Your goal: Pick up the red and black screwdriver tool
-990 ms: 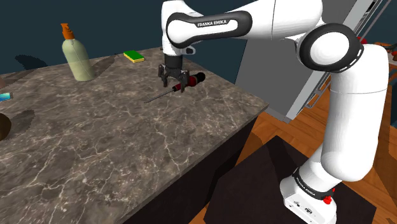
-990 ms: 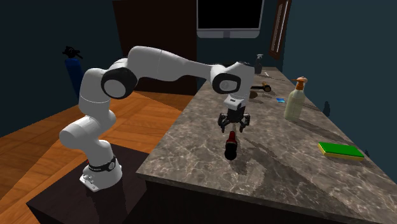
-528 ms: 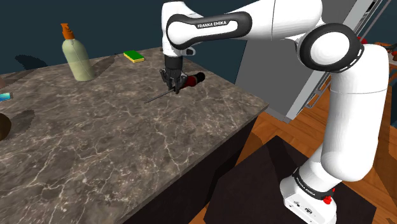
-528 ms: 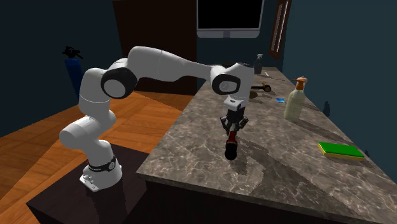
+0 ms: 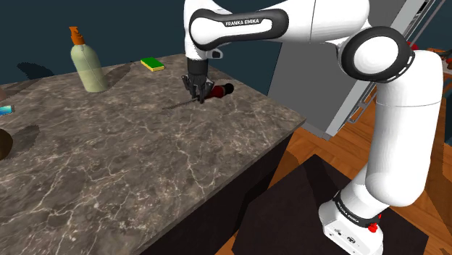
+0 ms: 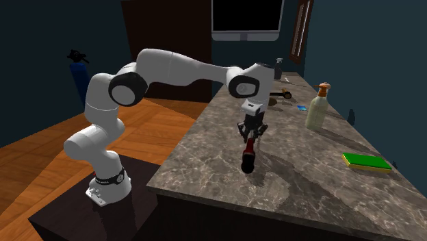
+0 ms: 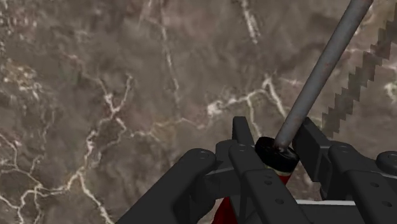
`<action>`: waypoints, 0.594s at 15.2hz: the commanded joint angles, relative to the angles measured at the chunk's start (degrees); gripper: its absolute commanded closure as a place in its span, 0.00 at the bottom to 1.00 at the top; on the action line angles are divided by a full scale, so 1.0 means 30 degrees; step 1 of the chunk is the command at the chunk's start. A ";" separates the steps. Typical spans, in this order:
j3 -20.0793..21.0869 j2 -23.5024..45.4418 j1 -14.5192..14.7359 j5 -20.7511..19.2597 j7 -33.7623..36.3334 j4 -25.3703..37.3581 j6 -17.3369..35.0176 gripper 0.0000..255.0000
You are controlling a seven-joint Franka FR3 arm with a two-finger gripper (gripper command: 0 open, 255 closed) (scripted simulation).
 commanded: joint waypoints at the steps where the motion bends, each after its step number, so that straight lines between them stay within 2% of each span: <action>1: 0.0019 -0.0055 0.0029 0.0024 0.0001 0.0424 -0.0475 1.00; 9: 0.0067 0.0036 0.0268 0.0012 0.0039 0.2643 -0.2583 1.00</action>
